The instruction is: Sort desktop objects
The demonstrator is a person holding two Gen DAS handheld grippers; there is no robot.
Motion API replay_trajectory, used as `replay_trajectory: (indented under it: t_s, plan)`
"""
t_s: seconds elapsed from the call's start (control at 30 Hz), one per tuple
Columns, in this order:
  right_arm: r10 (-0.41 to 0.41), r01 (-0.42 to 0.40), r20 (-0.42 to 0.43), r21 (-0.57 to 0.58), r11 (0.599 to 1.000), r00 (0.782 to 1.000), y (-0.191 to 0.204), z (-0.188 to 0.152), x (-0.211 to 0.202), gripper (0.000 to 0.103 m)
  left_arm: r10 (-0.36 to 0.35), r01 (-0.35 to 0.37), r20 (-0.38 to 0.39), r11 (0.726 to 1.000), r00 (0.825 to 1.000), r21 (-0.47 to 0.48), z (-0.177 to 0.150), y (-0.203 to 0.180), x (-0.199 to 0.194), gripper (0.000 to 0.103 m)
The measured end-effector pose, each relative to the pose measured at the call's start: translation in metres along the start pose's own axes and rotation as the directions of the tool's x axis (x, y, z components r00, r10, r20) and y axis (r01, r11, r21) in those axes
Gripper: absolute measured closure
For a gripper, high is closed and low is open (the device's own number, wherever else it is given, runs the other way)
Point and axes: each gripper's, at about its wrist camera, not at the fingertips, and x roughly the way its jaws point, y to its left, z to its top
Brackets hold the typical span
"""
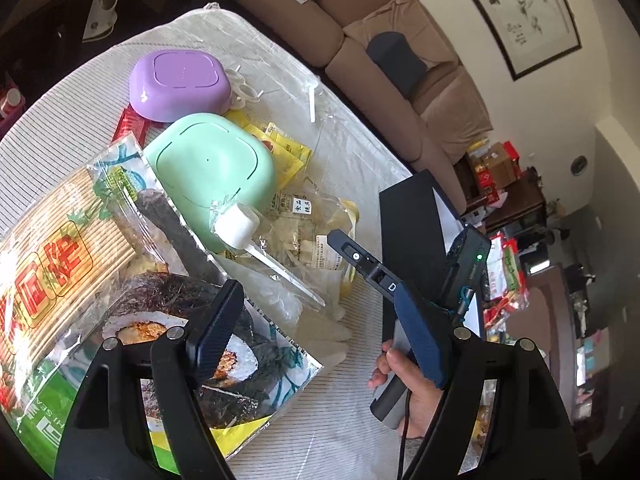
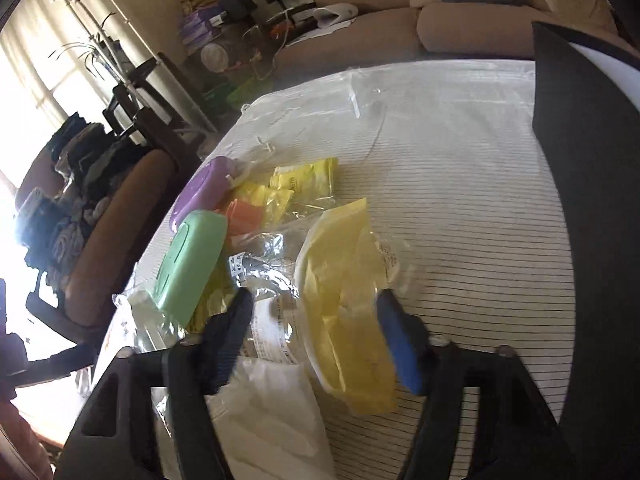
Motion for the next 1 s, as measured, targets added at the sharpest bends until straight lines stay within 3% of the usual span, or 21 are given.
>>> replay_trajectory:
  t_s: [0.1,0.3,0.4,0.5,0.6,0.77,0.87,0.93,0.97,1.0]
  plan:
    - [0.13,-0.13,0.01,-0.006,0.991,0.991,0.007,-0.002,-0.01,0.058,-0.027,0.026,-0.036,0.999,0.999,-0.033,0.001,0.007,0.014,0.027]
    - [0.277,-0.275,0.003,-0.133,0.952,0.961,0.048,-0.028,-0.057,0.057,-0.069,0.061,-0.055,0.99,0.996,-0.127,0.002,0.025,0.033,0.027]
    - [0.289,-0.287,-0.021,-0.21,0.935,0.957,0.07,-0.047,-0.071,0.056,-0.111,0.101,-0.048,0.979,0.993,-0.177,0.002,0.033,0.033,0.025]
    - [0.304,-0.302,-0.033,-0.275,0.913,0.952,0.092,-0.064,-0.076,0.048,-0.16,0.148,-0.046,0.97,0.986,-0.195,0.003,0.035,0.033,0.015]
    - [0.314,-0.316,-0.059,-0.315,0.895,0.948,0.111,-0.079,-0.07,0.046,-0.137,0.121,-0.07,0.974,0.988,-0.192,0.003,0.036,0.038,0.015]
    - [0.336,-0.329,-0.049,-0.37,0.869,0.941,0.13,-0.098,-0.077,0.045,-0.059,0.048,-0.114,0.994,0.992,-0.101,0.0,0.015,0.041,0.007]
    - [0.343,-0.336,-0.046,-0.357,0.872,0.938,0.127,-0.105,-0.077,0.045,0.045,-0.042,-0.118,0.999,0.992,0.032,-0.008,-0.008,0.044,0.006]
    - [0.336,-0.33,-0.048,-0.364,0.871,0.941,0.124,-0.11,-0.076,0.045,0.123,-0.107,-0.107,0.984,0.987,0.142,-0.016,-0.027,0.05,0.007]
    - [0.333,-0.328,-0.051,-0.364,0.872,0.942,0.122,-0.112,-0.076,0.045,0.158,-0.138,-0.097,0.973,0.983,0.186,-0.019,-0.034,0.054,0.014]
    - [0.335,-0.33,-0.048,-0.353,0.875,0.941,0.119,-0.114,-0.075,0.045,0.169,-0.144,-0.096,0.963,0.981,0.228,-0.023,-0.041,0.058,0.028]
